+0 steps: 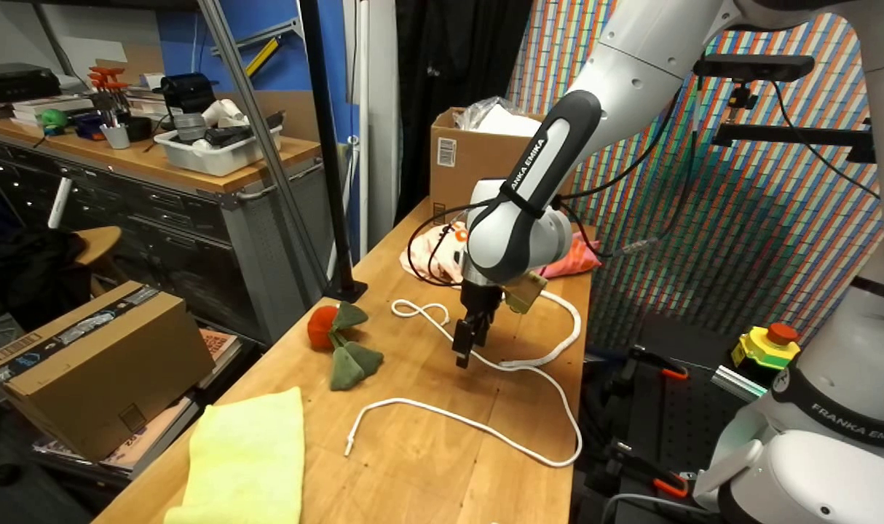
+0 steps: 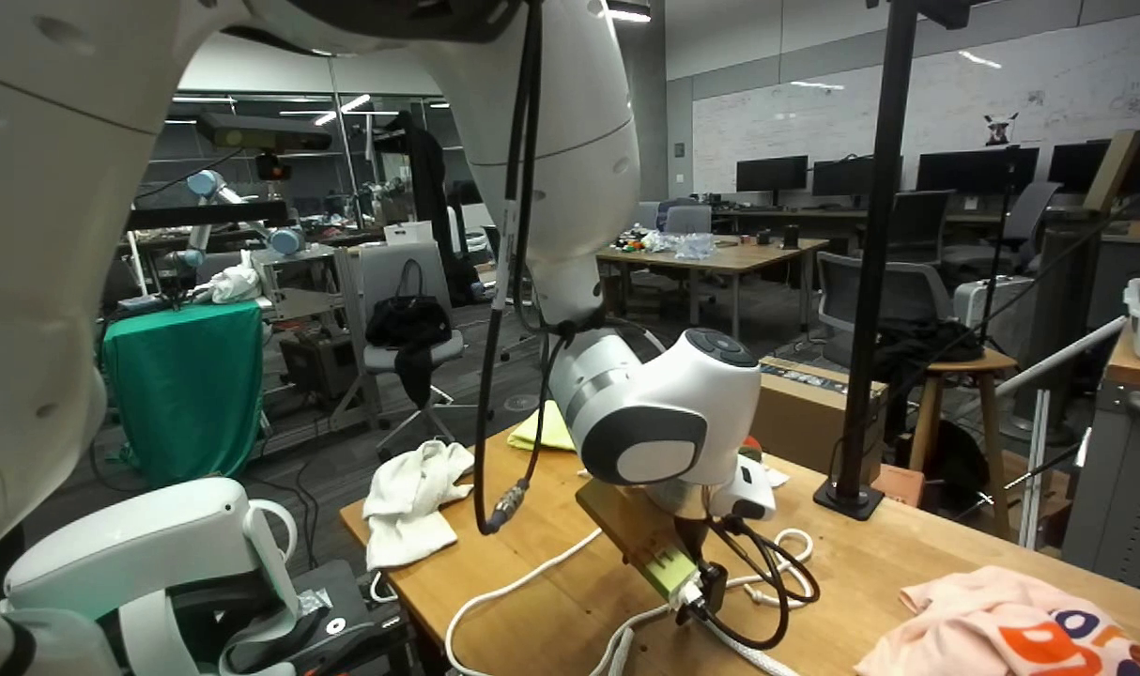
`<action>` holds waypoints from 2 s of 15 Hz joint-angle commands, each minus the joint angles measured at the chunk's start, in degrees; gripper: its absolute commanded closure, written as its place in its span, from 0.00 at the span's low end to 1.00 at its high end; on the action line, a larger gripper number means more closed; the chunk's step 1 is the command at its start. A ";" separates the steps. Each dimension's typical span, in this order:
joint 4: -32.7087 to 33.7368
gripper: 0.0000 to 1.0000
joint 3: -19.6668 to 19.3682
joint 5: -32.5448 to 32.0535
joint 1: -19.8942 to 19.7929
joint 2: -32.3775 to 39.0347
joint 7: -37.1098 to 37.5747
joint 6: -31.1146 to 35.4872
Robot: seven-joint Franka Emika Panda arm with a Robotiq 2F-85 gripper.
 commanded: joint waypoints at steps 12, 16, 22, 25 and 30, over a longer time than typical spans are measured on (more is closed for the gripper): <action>0.36 0.00 5.63 1.79 -5.62 2.51 -5.77 -1.15; 0.22 0.00 6.77 2.03 -5.20 2.97 -6.09 -2.08; 0.34 0.00 8.94 2.29 -4.16 3.93 -6.33 -4.29; 0.49 0.00 9.99 2.70 -3.41 4.10 -6.31 -5.45; 0.99 0.00 12.70 4.65 -1.97 3.93 -6.22 -6.78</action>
